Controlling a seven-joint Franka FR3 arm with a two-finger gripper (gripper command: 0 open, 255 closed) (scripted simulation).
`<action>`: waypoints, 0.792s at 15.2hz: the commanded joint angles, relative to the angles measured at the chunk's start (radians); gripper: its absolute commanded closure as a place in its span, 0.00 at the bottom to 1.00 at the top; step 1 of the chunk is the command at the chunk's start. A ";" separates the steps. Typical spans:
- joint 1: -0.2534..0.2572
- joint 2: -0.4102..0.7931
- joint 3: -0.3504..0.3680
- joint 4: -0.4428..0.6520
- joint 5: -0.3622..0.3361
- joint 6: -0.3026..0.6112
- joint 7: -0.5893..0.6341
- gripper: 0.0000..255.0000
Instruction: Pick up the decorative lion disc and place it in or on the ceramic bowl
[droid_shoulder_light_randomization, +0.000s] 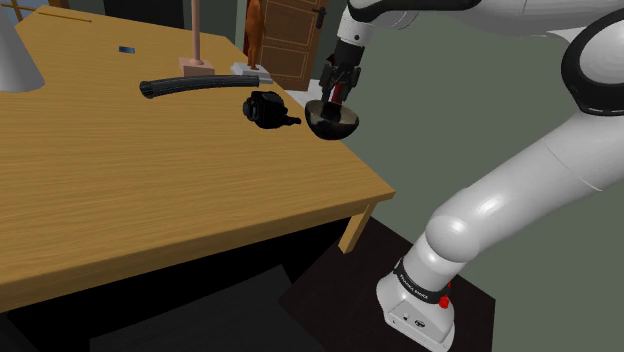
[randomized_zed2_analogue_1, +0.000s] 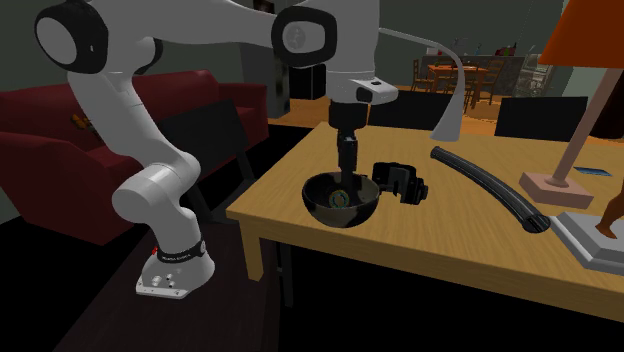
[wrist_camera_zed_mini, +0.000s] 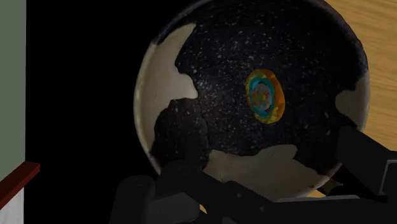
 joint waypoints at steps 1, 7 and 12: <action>0.000 0.001 0.000 0.034 0.000 -0.034 0.000 0.00; 0.001 0.009 0.001 0.137 0.001 -0.127 -0.001 0.00; 0.001 0.009 0.001 0.137 0.001 -0.127 -0.001 0.00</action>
